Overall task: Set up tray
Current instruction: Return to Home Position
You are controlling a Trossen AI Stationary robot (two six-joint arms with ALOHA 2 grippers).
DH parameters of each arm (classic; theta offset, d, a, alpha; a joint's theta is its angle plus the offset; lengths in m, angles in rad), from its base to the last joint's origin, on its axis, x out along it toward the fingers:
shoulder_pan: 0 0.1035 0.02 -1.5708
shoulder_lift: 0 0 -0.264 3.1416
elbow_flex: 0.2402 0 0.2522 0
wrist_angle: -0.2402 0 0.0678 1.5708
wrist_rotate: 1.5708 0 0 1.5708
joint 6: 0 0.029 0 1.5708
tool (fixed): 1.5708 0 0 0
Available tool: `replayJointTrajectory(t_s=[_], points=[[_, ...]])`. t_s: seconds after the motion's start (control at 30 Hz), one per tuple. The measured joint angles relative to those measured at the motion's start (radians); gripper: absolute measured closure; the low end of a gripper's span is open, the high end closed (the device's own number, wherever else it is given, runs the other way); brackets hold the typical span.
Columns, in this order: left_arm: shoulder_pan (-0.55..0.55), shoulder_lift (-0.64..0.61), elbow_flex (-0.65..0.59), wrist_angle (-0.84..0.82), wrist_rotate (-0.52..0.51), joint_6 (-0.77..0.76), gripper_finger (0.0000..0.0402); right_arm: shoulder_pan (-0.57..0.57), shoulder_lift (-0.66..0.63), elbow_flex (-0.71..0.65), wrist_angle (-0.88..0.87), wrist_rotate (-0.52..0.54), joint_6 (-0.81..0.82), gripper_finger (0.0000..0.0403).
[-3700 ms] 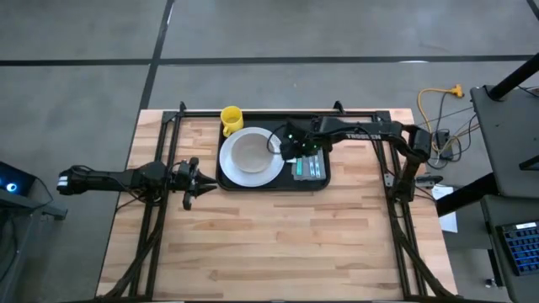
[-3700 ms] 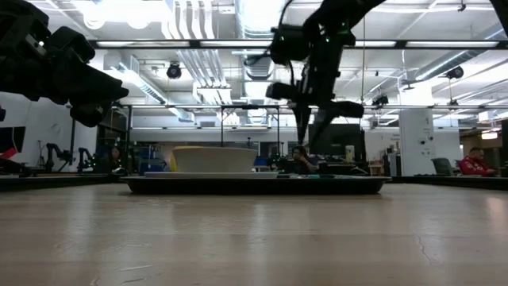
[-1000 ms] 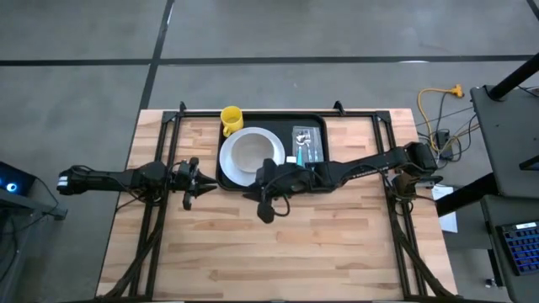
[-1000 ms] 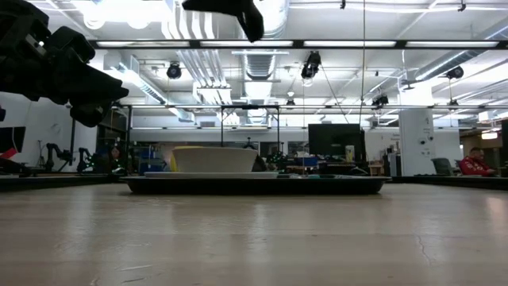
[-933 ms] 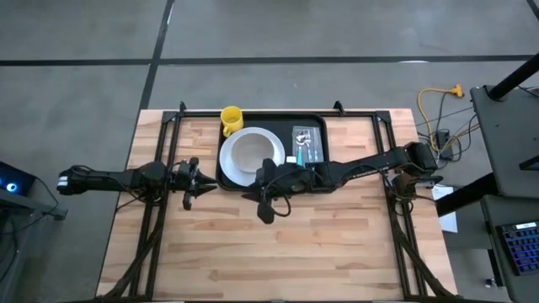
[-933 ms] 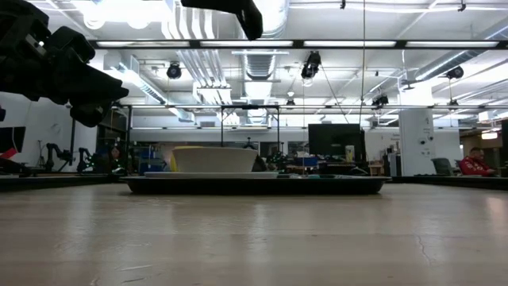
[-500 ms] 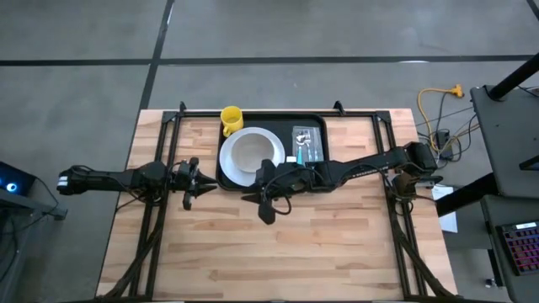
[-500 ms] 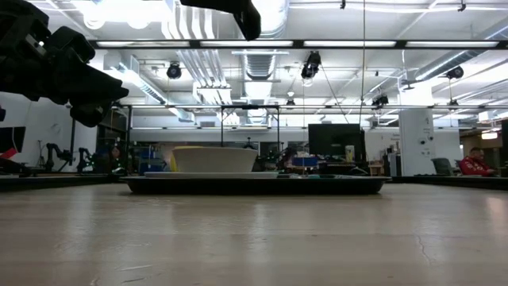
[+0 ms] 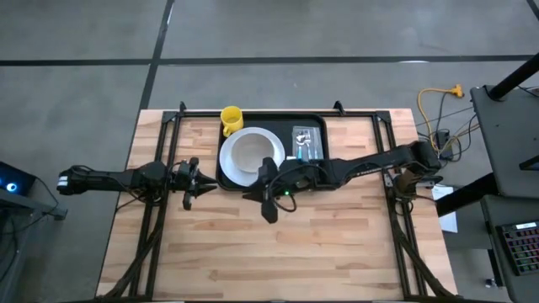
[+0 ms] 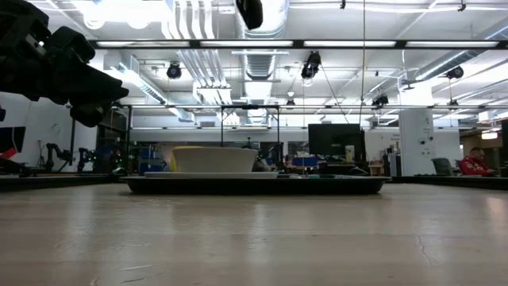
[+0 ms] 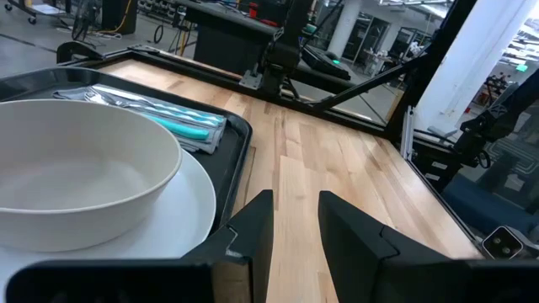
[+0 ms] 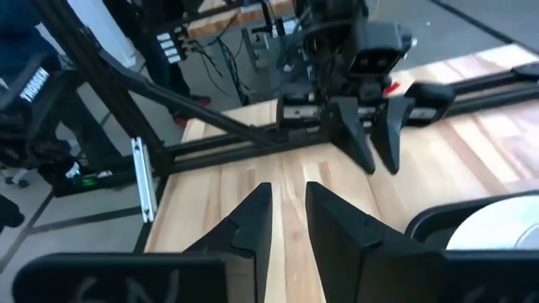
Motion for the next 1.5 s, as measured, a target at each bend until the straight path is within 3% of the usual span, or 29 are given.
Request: replayJointTrajectory(t_s=[0.33, 0.67, 0.87, 1.23, 1.4, 1.5], points=[[0.0, 0.0, 0.0, 0.0, 0.0, 0.0, 0.032, -0.044, -0.092, -0.011, 0.101, 0.002, -0.095, 0.0321], [0.0, 0.002, 0.0, 0.0, 0.0, 0.0, 0.032, -0.123, -0.162, -0.061, 0.118, 0.002, -0.016, 0.0321], [0.0, 0.004, 0.0, 0.0, 0.0, 0.0, 0.032, -0.142, -0.243, -0.158, 0.214, 0.002, 0.004, 0.0332], [0.0, 0.008, 0.0, 0.0, 0.0, 0.0, 0.032, -0.142, -0.413, -0.462, 0.55, 0.009, 0.041, 0.0325], [0.0, 0.008, 0.0, 0.0, 0.0, 0.0, 0.032, -0.144, -0.479, -0.562, 0.578, 0.109, 0.129, 0.0319], [0.0, 0.008, 0.0, 0.0, 0.0, 0.0, 0.032, -0.144, -0.502, -0.593, 0.577, 0.11, 0.12, 0.0316]])
